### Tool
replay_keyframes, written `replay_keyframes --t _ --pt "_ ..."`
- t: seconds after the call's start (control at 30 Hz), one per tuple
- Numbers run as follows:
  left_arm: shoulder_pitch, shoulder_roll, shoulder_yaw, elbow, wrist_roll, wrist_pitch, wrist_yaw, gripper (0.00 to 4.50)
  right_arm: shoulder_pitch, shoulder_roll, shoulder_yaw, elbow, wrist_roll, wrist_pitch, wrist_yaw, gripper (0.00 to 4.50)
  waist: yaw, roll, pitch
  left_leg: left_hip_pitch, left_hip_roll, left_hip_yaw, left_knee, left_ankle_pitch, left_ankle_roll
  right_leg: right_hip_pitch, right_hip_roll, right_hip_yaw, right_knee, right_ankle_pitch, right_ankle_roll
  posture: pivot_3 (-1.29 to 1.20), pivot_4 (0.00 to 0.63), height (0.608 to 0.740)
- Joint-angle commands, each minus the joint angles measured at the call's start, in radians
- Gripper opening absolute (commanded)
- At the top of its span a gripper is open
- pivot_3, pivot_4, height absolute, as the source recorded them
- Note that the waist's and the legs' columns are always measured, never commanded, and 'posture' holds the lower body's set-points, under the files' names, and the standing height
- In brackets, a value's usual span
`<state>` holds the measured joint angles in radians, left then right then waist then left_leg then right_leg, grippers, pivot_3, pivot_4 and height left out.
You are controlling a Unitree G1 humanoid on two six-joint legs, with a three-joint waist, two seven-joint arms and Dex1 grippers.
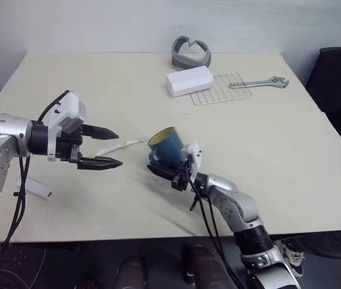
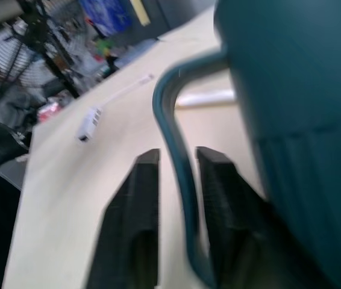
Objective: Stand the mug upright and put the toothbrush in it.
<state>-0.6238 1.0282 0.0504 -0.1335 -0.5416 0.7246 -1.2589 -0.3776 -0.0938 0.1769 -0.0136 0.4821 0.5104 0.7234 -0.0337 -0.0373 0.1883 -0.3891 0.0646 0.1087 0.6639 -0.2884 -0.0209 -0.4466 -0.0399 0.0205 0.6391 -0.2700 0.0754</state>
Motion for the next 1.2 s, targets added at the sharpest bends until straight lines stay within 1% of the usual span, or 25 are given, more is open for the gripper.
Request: replay_keyframes --t 0.03,0.2,0.43,0.47,0.5,0.57,0.63,0.7,0.73,0.83,0.87,0.9,0.97,1.07,1.13,1.2 --pt "-0.039 -0.009 -0.016 0.022 0.016 -0.037 -0.014 4.24 0.017 -0.011 -0.027 -0.093 0.018 0.01 -0.025 2.19 -0.003 0.0 0.0 0.0 0.0 0.001 0.0 0.0 0.0 0.0 0.0 0.0 0.0 0.0 0.0 0.0 0.15 0.74" --pt "-0.07 -0.031 -0.047 0.049 0.029 -0.061 -0.03 4.24 0.05 -0.033 -0.042 -0.15 0.004 0.014 -0.063 3.92 -0.004 0.0 0.0 0.0 0.0 0.0 0.0 0.0 0.0 0.0 0.001 0.001 0.0 0.0 0.0 0.0 0.15 0.74" --pt "-0.085 -0.06 -0.073 0.074 0.048 -0.087 -0.044 4.24 0.106 -0.16 -0.019 -0.28 -0.079 0.068 -0.125 3.92 0.0 0.0 0.0 0.0 0.0 0.001 0.0 0.0 0.0 0.0 0.001 0.001 -0.001 0.0 0.0 0.0 0.15 0.74" --pt "-0.085 -0.063 -0.075 0.078 0.052 -0.093 -0.044 4.24 0.118 -0.192 -0.02 -0.304 -0.108 0.083 -0.144 3.92 0.001 0.0 0.0 0.0 0.0 0.001 0.0 0.0 0.0 0.0 0.001 0.002 -0.001 0.0 0.0 0.0 0.15 0.74" --pt "-0.083 -0.067 -0.072 0.085 0.053 -0.096 -0.044 4.24 0.145 -0.259 -0.022 -0.353 -0.158 0.106 -0.162 3.92 0.002 0.0 0.0 0.0 0.0 0.001 0.0 0.0 0.0 0.0 0.001 0.002 -0.001 0.0 0.0 0.0 0.15 0.74" --pt "-0.08 -0.071 -0.067 0.094 0.056 -0.101 -0.046 4.24 0.181 -0.346 -0.029 -0.42 -0.211 0.15 -0.189 3.92 0.004 0.001 0.0 -0.001 -0.001 0.001 0.0 0.0 0.0 0.0 0.001 0.002 -0.002 0.0 0.0 0.0 0.15 0.74" --pt "-0.07 -0.068 -0.075 0.12 0.083 -0.133 -0.052 4.24 0.227 -0.408 -0.104 -0.505 -0.207 0.255 -0.233 3.92 0.006 0.0 0.0 -0.001 -0.001 0.001 0.0 0.0 0.0 0.0 0.0 0.002 -0.003 0.0 0.0 0.0 0.15 0.74" --pt "-0.066 -0.067 -0.081 0.138 0.102 -0.154 -0.056 4.24 0.254 -0.439 -0.152 -0.566 -0.186 0.325 -0.25 3.92 0.005 0.0 0.0 -0.001 -0.001 0.001 0.0 0.0 0.0 0.0 0.0 0.003 -0.003 0.0 0.0 0.0 0.15 0.74" --pt "-0.069 -0.064 -0.087 0.17 0.129 -0.183 -0.055 4.24 0.272 -0.456 -0.203 -0.627 -0.125 0.349 -0.218 3.92 0.003 0.0 0.0 -0.001 -0.001 0.001 0.0 0.0 0.0 0.0 0.001 0.003 -0.003 0.0 0.0 0.0 0.15 0.74" --pt "-0.111 -0.057 -0.12 0.34 0.225 -0.291 -0.059 4.24 0.315 -0.532 -0.451 -0.831 0.226 0.396 -0.048 3.92 0.004 0.002 0.001 0.001 0.0 0.001 0.0 0.0 0.0 0.0 0.002 0.004 -0.002 0.0 0.0 0.0 0.15 0.74" --pt "-0.129 -0.058 -0.134 0.39 0.253 -0.324 -0.065 4.24 0.32 -0.574 -0.518 -0.863 0.33 0.415 -0.012 3.92 0.003 0.001 0.001 0.001 0.0 0.001 -0.001 0.0 0.0 0.0 0.003 0.005 -0.002 0.0 0.001 0.0 0.15 0.74" --pt "-0.141 -0.06 -0.143 0.422 0.273 -0.348 -0.072 4.24 0.324 -0.606 -0.561 -0.879 0.401 0.431 0.001 3.92 0.004 0.001 0.001 0.002 0.0 0.001 -0.001 0.0 0.0 0.0 0.004 0.006 -0.002 0.0 0.001 0.0 0.15 0.74" --pt "-0.186 -0.071 -0.18 0.532 0.339 -0.431 -0.084 4.24 0.323 -0.718 -0.656 -0.893 0.555 0.459 0.049 3.92 0.006 -0.001 0.0 0.002 0.001 -0.003 -0.001 0.0 0.0 0.002 0.007 0.006 -0.004 0.0 0.001 0.0 0.15 0.74" --pt "-0.264 -0.11 -0.221 0.7 0.411 -0.526 -0.091 4.24 0.302 -0.848 -0.738 -0.878 0.684 0.47 0.057 3.92 0.008 -0.001 0.0 0.001 0.001 -0.002 -0.001 0.0 0.001 0.003 0.007 0.007 -0.01 -0.002 -0.003 0.0 0.15 0.74" --pt "-0.32 -0.148 -0.246 0.811 0.457 -0.589 -0.095 4.24 0.286 -0.914 -0.756 -0.865 0.708 0.465 0.056 3.92 0.008 -0.001 0.0 0.0 0.0 -0.001 -0.001 0.0 0.001 0.003 0.007 0.01 -0.012 -0.002 -0.003 0.0 0.15 0.74" --pt "-0.371 -0.19 -0.26 0.91 0.494 -0.645 -0.083 4.24 0.282 -0.949 -0.758 -0.859 0.715 0.452 0.05 3.92 0.009 -0.002 0.0 -0.001 0.0 0.0 -0.001 -0.001 0.002 0.003 0.006 0.01 -0.014 -0.001 -0.002 0.0 0.15 0.74"
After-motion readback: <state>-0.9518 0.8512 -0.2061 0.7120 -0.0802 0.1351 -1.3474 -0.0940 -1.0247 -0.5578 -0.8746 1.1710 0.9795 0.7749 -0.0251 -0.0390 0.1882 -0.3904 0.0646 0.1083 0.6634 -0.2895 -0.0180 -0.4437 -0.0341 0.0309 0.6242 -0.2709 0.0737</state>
